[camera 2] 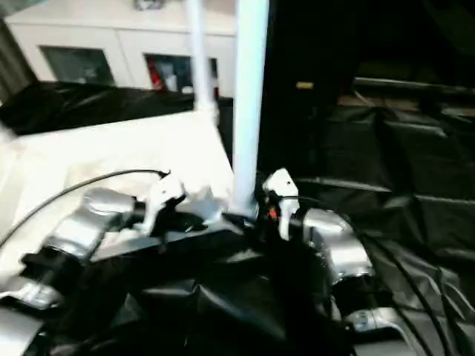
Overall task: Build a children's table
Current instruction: Rotate leg to tighten
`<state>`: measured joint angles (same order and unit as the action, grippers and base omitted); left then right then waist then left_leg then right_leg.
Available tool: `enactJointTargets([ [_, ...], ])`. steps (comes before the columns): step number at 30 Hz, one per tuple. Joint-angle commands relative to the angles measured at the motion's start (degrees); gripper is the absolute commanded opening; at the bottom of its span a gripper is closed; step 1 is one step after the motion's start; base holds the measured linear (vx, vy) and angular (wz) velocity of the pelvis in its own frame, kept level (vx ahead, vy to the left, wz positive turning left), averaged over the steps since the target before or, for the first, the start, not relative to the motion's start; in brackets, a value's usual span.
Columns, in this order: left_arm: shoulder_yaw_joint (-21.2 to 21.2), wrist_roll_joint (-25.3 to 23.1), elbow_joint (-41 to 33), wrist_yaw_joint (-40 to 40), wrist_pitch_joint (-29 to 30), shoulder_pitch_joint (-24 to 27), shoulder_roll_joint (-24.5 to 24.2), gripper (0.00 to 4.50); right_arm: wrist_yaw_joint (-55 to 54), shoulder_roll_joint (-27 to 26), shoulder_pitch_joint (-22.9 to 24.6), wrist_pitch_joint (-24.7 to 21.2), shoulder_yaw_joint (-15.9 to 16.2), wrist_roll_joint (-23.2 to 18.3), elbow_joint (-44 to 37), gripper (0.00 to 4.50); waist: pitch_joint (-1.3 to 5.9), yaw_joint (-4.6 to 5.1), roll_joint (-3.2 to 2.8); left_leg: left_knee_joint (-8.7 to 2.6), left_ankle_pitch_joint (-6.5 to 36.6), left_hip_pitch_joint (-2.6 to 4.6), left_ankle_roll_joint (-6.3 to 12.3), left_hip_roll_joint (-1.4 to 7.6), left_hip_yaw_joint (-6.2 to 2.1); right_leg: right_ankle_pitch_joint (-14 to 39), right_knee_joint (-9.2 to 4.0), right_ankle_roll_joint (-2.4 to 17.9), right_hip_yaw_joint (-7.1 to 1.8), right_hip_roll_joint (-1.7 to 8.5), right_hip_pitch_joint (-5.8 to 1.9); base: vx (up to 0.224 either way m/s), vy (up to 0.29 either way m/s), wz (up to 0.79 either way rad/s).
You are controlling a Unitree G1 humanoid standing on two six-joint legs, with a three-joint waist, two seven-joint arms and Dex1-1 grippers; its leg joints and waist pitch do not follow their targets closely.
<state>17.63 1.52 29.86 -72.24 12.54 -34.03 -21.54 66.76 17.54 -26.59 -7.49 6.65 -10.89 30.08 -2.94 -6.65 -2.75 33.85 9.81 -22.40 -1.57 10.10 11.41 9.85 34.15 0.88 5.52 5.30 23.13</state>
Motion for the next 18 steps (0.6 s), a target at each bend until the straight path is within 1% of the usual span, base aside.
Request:
enactJointTargets([
  [1, 0.5, 1.1, -2.4, -1.7, -0.7, -0.2, 0.1, 0.0, 3.0, 0.3, -0.8, -0.3, 1.5, -0.2, -1.1, 3.87, 4.09, -0.07, 0.51, -3.71, 11.8, 1.83, 4.21, 3.99, -1.42, 10.9, -3.51, 13.9, -3.21, 4.19, -2.37, 0.0, 0.0, 0.0],
  [2, 0.5, 1.1, -2.4, -1.7, -0.7, -0.2, 0.1, 0.0, 3.0, 0.3, -0.8, -0.3, 1.5, -0.2, -1.1, 3.63, 3.97, -0.14, 0.55, -3.87, 12.9, 1.87, 3.35, 3.99, -1.46, 12.4, -3.61, 13.7, -3.26, 4.22, -2.37, 0.0, 0.0, 0.0],
  [3, 0.5, 1.1, -2.7, -2.0, -0.7, 0.0, -0.3, 0.0, 3.4, 0.7, -1.0, -0.3, 1.7, -0.3, -1.0, 3.56, 3.93, -0.14, 0.49, -3.92, 13.5, 1.87, 3.01, 3.97, -1.46, 13.1, -3.69, 13.5, -3.3, 4.25, -2.36, 0.0, 0.0, 0.0],
  [4, 0.6, 1.2, -2.9, -2.1, -0.7, 0.1, -0.7, 0.0, 3.8, 1.0, -1.3, -0.4, 1.8, -0.6, -0.8, 3.56, 3.93, -0.11, 0.58, -4.02, 14.0, 1.78, 2.43, 3.98, -1.56, 14.0, -3.72, 13.1, -3.31, 4.36, -2.53, 0.0, 0.0, 0.0],
  [5, 0.7, 1.3, -3.1, -2.2, -0.8, 0.3, -0.9, 0.0, 4.0, 1.1, -1.4, -0.2, 2.3, -0.4, -0.5, 3.5, 3.96, -0.09, 0.52, -4.05, 13.9, 1.77, 2.19, 3.98, -1.6, 14.0, -3.7, 12.9, -3.33, 4.35, -2.53, 0.0, 0.0, 0.0],
  [6, 0.7, 1.3, -3.1, -2.2, -0.8, 0.4, -0.9, 0.0, 4.0, 1.1, -1.4, -0.2, 2.3, -0.3, -0.5, 3.21, 3.97, -0.05, 0.55, -4.06, 13.8, 1.73, 2.14, 3.93, -1.6, 13.9, -3.7, 12.8, -3.31, 4.33, -2.55, 0.0, 0.0, 0.0],
  [7, 0.8, 1.3, -3.1, -2.2, -0.9, 0.5, -1.1, 0.0, 4.1, 1.0, -1.4, -0.3, 2.9, 0.0, -0.5, 3.21, 3.99, 0.02, 0.55, -4.0, 13.7, 1.66, 2.16, 3.85, -1.59, 13.8, -3.7, 12.7, -3.31, 4.31, -2.57, 0.0, 0.0, 0.0],
  [8, 0.7, 1.1, -3.0, -2.0, -1.2, 0.7, -1.2, 0.0, 4.0, 0.7, -1.3, -0.1, 3.6, 0.6, -0.5, 3.21, 3.99, 0.13, 0.85, -4.03, 13.4, 1.56, 2.25, 3.82, -1.59, 13.8, -3.71, 12.5, -3.31, 4.32, -2.66, 0.0, 0.0, 0.0],
  [10, 0.6, 0.7, -2.8, -1.4, -1.5, 0.7, -1.2, 0.0, 4.0, 0.4, -1.1, -0.1, 3.9, 0.9, -0.7, 2.96, 4.05, 0.06, 0.84, -3.87, 12.6, 1.51, 2.5, 3.76, -1.58, 13.6, -3.64, 12.5, -3.35, 4.41, -2.62, 0.0, 0.0, 0.0],
  [11, 0.3, 0.2, -2.2, -0.3, -1.9, 0.6, -1.0, 0.0, 4.0, 0.0, -0.9, -0.2, 4.1, 0.9, -0.9, 2.96, 4.06, 0.03, 0.83, -3.81, 12.4, 1.46, 2.67, 3.72, -1.57, 13.6, -3.64, 12.5, -3.35, 4.41, -2.62, 0.0, 0.0, 0.0],
  [12, -0.2, -0.2, -1.2, 1.3, -2.3, 0.3, -0.5, 0.0, 3.9, -0.5, -0.3, -0.4, 4.4, 0.9, -1.2, 2.78, 4.08, 0.01, 0.6, -3.82, 12.5, 1.48, 2.71, 3.76, -1.62, 13.8, -3.71, 12.4, -3.32, 4.42, -2.6, 0.0, 0.0, 0.0],
  [13, -0.2, -0.2, -1.2, 1.3, -2.3, 0.3, -0.5, 0.0, 3.9, -0.5, -0.3, -0.4, 4.4, 0.9, -1.2, 2.78, 4.09, -0.01, 0.67, -3.81, 12.4, 1.52, 2.68, 3.77, -1.6, 13.7, -3.7, 12.3, -3.31, 4.35, -2.6, 0.0, 0.0, 0.0],
  [14, -0.5, -0.3, -0.8, 2.1, -2.3, 0.2, -0.1, 0.0, 3.4, -0.8, 0.2, -0.5, 4.4, 0.9, -1.5, 2.75, 4.09, -0.06, 0.58, -3.79, 12.4, 1.54, 2.64, 3.75, -1.6, 13.7, -3.67, 12.3, -3.32, 4.34, -2.57, 0.0, 0.0, 0.0],
  [16, -0.6, -0.3, -0.7, 2.5, -2.2, 0.2, 0.0, 0.0, 3.1, -1.0, 0.7, -0.5, 4.5, 1.0, -1.8, 2.66, 4.06, -0.08, 0.57, -3.86, 13.1, 1.63, 2.43, 3.79, -1.59, 14.4, -3.8, 12.2, -3.31, 4.34, -2.51, 0.0, 0.0, 0.0],
  [17, -1.5, -0.4, 0.1, 5.4, -1.8, -0.2, 1.1, 0.0, -1.8, -2.4, 1.0, 0.6, 3.9, 2.4, -0.7, 2.64, 4.01, -0.07, 0.6, -3.88, 13.3, 1.66, 2.35, 3.8, -1.61, 14.7, -3.84, 12.2, -3.32, 4.32, -2.46, 0.0, 0.0, 0.0],
  [18, -2.4, -0.8, 1.2, 8.9, -1.4, -0.9, 2.3, 0.0, -7.8, -4.0, 0.9, 0.9, 2.9, 3.5, 1.2, 2.64, 3.85, 0.04, 0.7, -4.02, 13.8, 1.59, 1.75, 3.76, -1.68, 15.5, -3.96, 12.1, -3.36, 4.35, -2.34, 0.0, 0.0, 0.0],
])
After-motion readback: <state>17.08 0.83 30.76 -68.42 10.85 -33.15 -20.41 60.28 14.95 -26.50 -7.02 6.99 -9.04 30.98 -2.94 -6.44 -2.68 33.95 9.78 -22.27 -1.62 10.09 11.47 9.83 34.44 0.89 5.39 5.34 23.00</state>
